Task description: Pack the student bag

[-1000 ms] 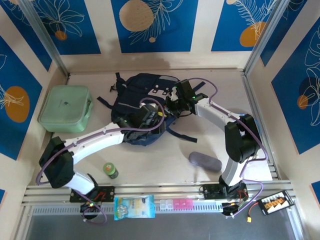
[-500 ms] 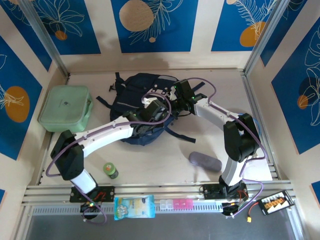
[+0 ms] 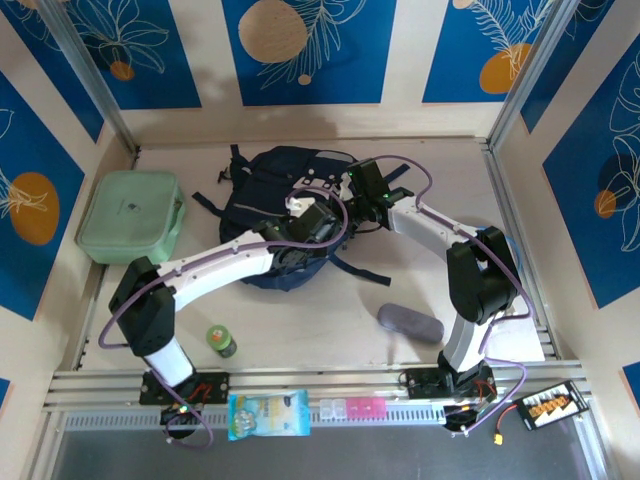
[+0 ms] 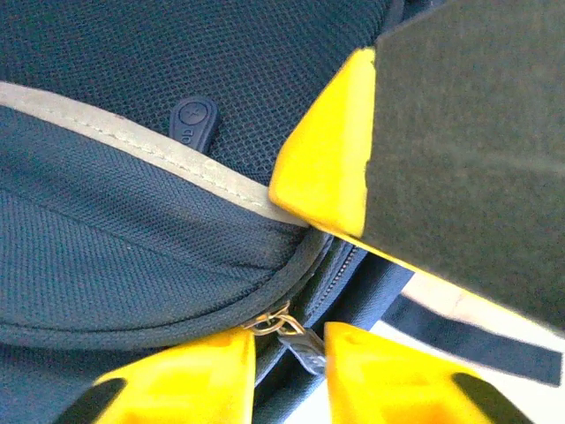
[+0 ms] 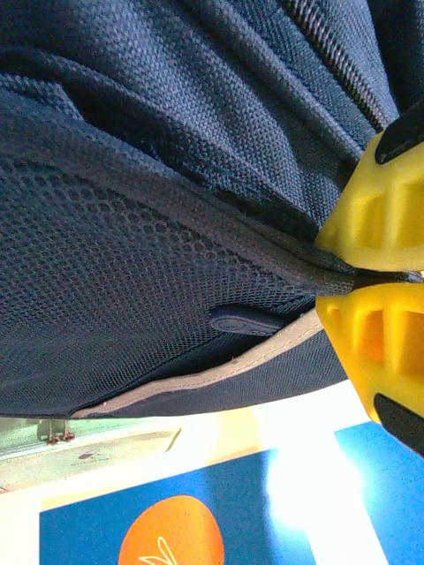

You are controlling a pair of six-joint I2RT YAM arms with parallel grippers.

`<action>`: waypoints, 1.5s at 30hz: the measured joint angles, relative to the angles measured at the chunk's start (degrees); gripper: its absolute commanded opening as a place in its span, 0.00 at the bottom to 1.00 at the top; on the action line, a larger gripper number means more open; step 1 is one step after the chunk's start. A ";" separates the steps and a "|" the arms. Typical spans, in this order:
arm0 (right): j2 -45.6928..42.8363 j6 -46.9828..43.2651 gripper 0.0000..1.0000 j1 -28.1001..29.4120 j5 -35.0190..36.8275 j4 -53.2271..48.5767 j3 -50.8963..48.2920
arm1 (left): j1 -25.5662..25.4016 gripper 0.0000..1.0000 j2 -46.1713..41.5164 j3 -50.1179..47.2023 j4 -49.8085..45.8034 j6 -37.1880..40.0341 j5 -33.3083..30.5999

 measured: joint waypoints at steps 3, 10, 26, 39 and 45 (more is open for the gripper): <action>0.22 0.00 0.01 0.11 -0.02 0.46 0.00 | -0.20 0.12 0.11 0.09 -0.55 -0.26 -0.39; 0.35 0.00 0.01 0.15 -0.02 0.72 0.00 | -0.33 0.32 0.09 0.09 -1.92 -0.50 -2.40; 0.35 0.02 0.01 0.15 -0.28 1.31 0.00 | -0.33 0.54 -0.17 -0.17 0.35 3.43 -1.36; 0.35 0.02 0.00 0.09 -0.48 1.68 -0.07 | -0.26 0.23 1.51 1.66 -3.72 1.40 -4.98; 0.35 0.02 0.00 0.04 -0.50 1.75 -0.11 | -0.28 0.05 1.38 1.68 -3.52 0.94 -5.03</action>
